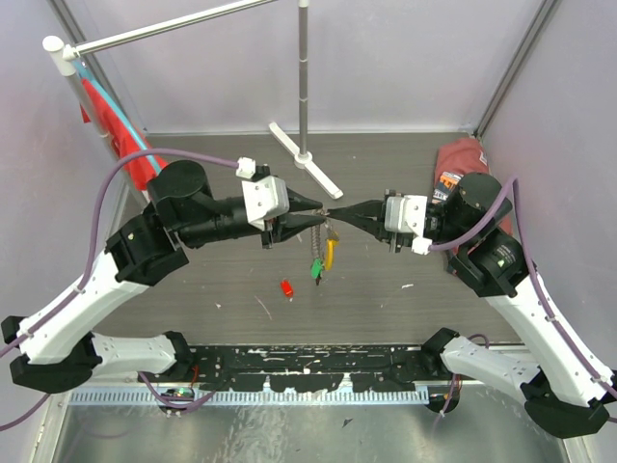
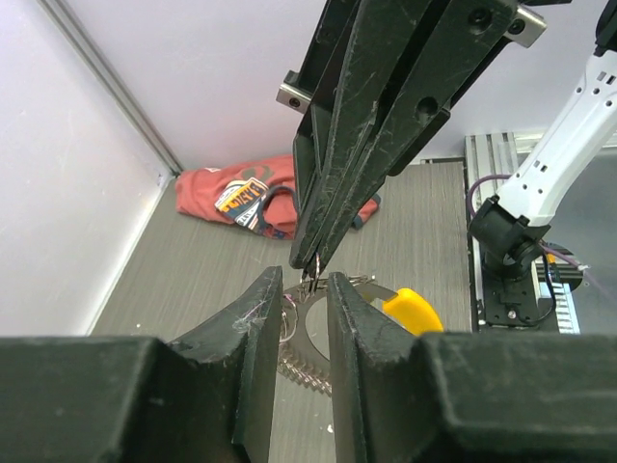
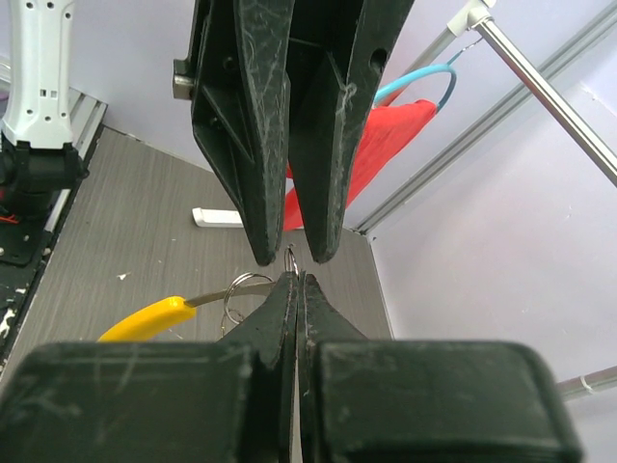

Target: Put the keys on the keyring

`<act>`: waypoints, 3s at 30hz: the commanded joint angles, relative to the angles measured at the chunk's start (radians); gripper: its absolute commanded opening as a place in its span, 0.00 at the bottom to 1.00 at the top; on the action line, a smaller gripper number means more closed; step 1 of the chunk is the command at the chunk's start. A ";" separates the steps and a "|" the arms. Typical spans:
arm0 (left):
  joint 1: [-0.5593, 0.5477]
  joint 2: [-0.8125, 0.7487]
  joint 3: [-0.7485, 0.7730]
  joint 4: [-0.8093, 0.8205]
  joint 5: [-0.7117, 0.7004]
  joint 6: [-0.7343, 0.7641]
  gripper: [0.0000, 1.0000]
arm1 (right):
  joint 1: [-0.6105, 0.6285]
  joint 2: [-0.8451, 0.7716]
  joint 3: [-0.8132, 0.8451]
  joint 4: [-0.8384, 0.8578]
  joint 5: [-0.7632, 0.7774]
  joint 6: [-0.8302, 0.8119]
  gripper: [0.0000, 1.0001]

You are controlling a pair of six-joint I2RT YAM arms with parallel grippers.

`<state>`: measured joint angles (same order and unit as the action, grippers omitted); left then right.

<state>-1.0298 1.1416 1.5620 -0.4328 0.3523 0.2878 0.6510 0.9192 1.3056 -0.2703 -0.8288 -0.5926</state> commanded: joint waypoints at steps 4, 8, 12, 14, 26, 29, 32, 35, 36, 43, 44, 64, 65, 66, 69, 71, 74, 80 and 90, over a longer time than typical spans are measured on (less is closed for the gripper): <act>-0.003 0.022 0.030 -0.011 -0.003 0.007 0.31 | 0.004 -0.019 0.051 0.049 -0.002 -0.001 0.01; -0.003 0.035 0.043 -0.019 -0.003 0.009 0.24 | 0.003 -0.018 0.053 0.049 -0.007 0.000 0.01; -0.004 0.047 0.052 -0.029 -0.006 0.011 0.09 | 0.004 -0.022 0.052 0.048 -0.006 0.000 0.01; -0.003 0.051 0.056 -0.032 -0.010 0.011 0.01 | 0.003 -0.023 0.050 0.046 -0.005 -0.001 0.01; -0.004 0.028 0.049 -0.030 -0.053 -0.005 0.00 | 0.003 -0.036 0.049 0.031 -0.012 -0.012 0.21; -0.003 0.009 0.035 -0.018 -0.047 -0.019 0.00 | 0.004 -0.051 0.048 0.020 -0.022 -0.020 0.32; -0.004 -0.006 0.023 -0.013 -0.031 -0.031 0.00 | 0.004 -0.066 0.055 -0.026 -0.028 -0.057 0.36; -0.003 -0.018 0.015 -0.009 0.002 -0.041 0.00 | 0.003 -0.079 0.062 -0.063 -0.027 -0.072 0.37; -0.004 -0.022 0.014 -0.011 0.019 -0.043 0.00 | 0.004 -0.080 0.064 -0.075 -0.028 -0.074 0.37; -0.004 -0.029 0.021 -0.028 0.138 -0.041 0.00 | 0.004 -0.094 0.058 -0.113 -0.023 -0.074 0.37; -0.004 -0.029 0.022 -0.032 0.148 -0.036 0.00 | 0.004 -0.096 0.057 -0.113 -0.021 -0.070 0.37; 0.061 -0.097 -0.135 -0.074 -0.038 -0.116 0.00 | 0.004 -0.160 -0.126 -0.017 0.646 0.647 0.53; 0.081 -0.112 -0.154 -0.067 -0.035 -0.141 0.00 | 0.004 -0.143 -0.118 -0.053 0.693 0.703 0.54; 0.102 -0.119 -0.171 -0.065 -0.034 -0.153 0.00 | 0.004 -0.125 -0.111 -0.077 0.731 0.747 0.56; 0.174 -0.138 -0.213 -0.076 -0.008 -0.202 0.00 | 0.004 -0.050 -0.105 -0.159 0.841 0.855 0.59; 0.218 -0.154 -0.244 -0.071 0.016 -0.231 0.00 | 0.004 0.007 -0.113 -0.206 0.866 0.895 0.61; 0.271 -0.176 -0.280 -0.086 0.026 -0.255 0.00 | 0.003 0.099 -0.125 -0.251 0.877 0.926 0.61; 0.353 -0.250 -0.360 -0.112 -0.032 -0.288 0.00 | 0.003 0.216 -0.220 -0.193 0.824 0.976 0.58; 0.470 -0.332 -0.403 -0.154 -0.111 -0.331 0.00 | 0.078 0.464 -0.383 0.142 0.518 0.960 0.54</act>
<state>-0.5785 0.8394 1.1629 -0.5831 0.2741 -0.0242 0.6785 1.2995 0.9264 -0.3408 -0.1593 0.3889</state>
